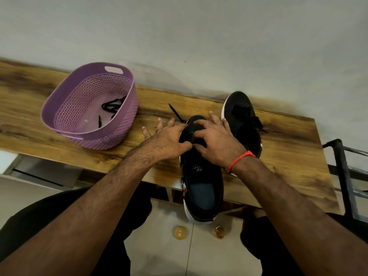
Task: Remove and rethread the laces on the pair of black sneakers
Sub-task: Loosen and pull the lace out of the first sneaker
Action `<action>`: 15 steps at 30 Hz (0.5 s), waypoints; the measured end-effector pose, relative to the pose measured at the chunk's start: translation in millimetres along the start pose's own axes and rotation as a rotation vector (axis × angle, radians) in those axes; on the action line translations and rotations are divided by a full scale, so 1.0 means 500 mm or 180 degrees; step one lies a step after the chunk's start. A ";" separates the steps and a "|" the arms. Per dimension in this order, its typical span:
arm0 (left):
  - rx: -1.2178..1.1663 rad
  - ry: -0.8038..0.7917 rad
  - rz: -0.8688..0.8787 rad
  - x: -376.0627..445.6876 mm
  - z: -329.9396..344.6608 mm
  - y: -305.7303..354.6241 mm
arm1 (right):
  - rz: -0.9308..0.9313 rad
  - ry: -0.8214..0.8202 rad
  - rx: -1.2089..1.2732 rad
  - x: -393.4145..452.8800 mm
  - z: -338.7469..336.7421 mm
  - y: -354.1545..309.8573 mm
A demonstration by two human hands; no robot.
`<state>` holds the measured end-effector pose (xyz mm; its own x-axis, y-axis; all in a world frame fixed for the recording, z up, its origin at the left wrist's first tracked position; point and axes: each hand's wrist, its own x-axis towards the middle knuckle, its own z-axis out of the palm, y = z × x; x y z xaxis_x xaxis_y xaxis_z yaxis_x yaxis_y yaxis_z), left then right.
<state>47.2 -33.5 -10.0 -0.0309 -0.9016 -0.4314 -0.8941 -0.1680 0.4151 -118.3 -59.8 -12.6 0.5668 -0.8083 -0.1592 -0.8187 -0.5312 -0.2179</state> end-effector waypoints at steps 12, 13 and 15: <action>-0.0211 0.0155 0.0100 -0.015 -0.003 0.010 | 0.1209 0.1611 0.1195 -0.007 -0.089 0.097; -0.0230 0.0240 0.0153 -0.017 0.000 0.013 | 0.1039 0.1517 0.0938 -0.008 -0.082 0.091; -0.0213 0.0445 0.0288 -0.019 0.012 0.022 | 0.0886 0.1082 0.0463 -0.014 -0.075 0.071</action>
<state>35.0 -24.2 -6.0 -0.0432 -0.9601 -0.2763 -0.8586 -0.1058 0.5016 -154.9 -82.4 17.0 0.2451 -0.9654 0.0887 -0.9004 -0.2606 -0.3483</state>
